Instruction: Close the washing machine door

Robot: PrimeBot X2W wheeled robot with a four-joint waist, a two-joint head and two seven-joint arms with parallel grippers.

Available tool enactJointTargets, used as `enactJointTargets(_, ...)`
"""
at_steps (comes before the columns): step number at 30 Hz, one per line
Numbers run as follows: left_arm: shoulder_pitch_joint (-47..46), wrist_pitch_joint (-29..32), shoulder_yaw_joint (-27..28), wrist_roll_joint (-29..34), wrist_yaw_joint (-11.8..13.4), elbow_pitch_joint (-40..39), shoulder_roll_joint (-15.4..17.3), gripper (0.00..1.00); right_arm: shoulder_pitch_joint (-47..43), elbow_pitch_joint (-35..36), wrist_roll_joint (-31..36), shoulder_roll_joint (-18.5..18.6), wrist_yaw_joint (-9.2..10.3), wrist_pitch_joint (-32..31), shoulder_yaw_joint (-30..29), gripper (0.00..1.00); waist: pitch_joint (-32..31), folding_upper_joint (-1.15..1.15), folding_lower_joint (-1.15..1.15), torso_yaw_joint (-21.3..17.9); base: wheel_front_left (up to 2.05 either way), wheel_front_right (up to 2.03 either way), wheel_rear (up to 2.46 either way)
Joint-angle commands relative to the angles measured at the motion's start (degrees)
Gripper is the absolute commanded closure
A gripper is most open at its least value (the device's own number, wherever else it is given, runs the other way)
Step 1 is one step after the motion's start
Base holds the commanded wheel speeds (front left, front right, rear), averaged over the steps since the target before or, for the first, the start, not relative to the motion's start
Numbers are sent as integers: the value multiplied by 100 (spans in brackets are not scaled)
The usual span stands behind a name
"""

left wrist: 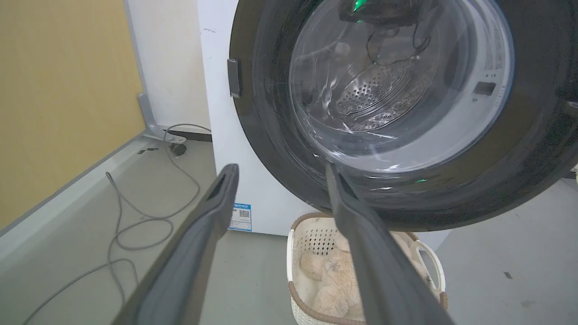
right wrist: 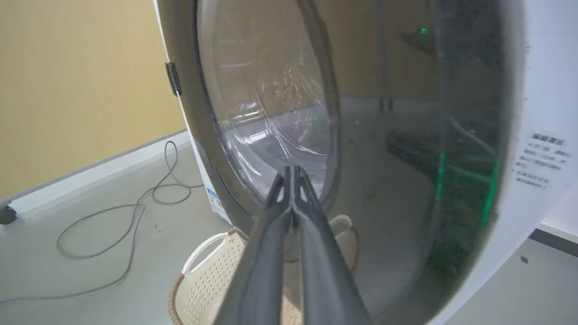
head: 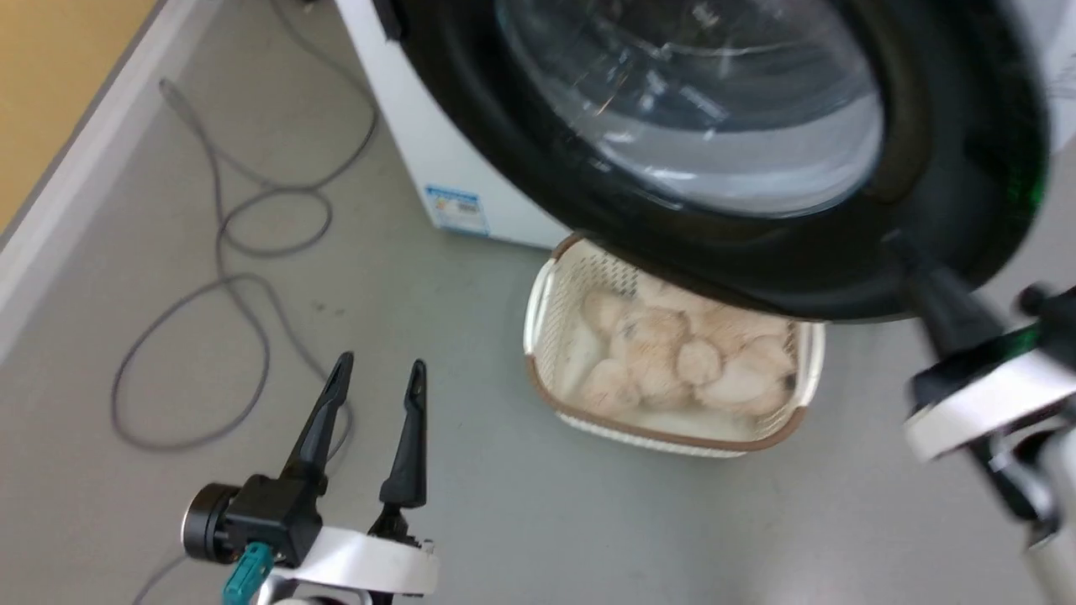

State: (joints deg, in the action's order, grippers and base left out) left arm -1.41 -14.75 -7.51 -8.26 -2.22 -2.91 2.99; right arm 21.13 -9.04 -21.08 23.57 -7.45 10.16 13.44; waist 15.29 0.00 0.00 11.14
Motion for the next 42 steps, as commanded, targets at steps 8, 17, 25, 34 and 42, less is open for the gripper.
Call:
enactJointTargets(8, -363, -25, -171, -302, 163, -81, -10, 0, 749, -497, -78, 364, -3, -329, -776, 100, 618, 0, 0, 431, 0, 0, 0)
enactJointTargets(17, -632, -25, -221, -395, 226, -177, -11, 0, 1672, -860, -312, 688, -3, -740, -950, 100, 1047, 0, 0, 528, 0, 0, 0)
enactJointTargets(25, -779, -25, -333, -452, 250, -142, -11, 0, 2728, -1623, -334, 860, -3, -1042, -940, 100, 1284, 0, 0, 573, 0, 0, 0)
enactJointTargets(34, -806, -25, -364, -473, 303, -92, -11, 0, 3263, -2240, -265, 790, -3, -898, -950, 100, 1206, 0, 0, 568, 0, 0, 0)
enactJointTargets(42, -708, -25, -299, -403, 260, 9, -11, 0, 2861, -2484, -342, 531, -3, -533, -729, 100, 697, 0, 0, 372, 0, 0, 0)
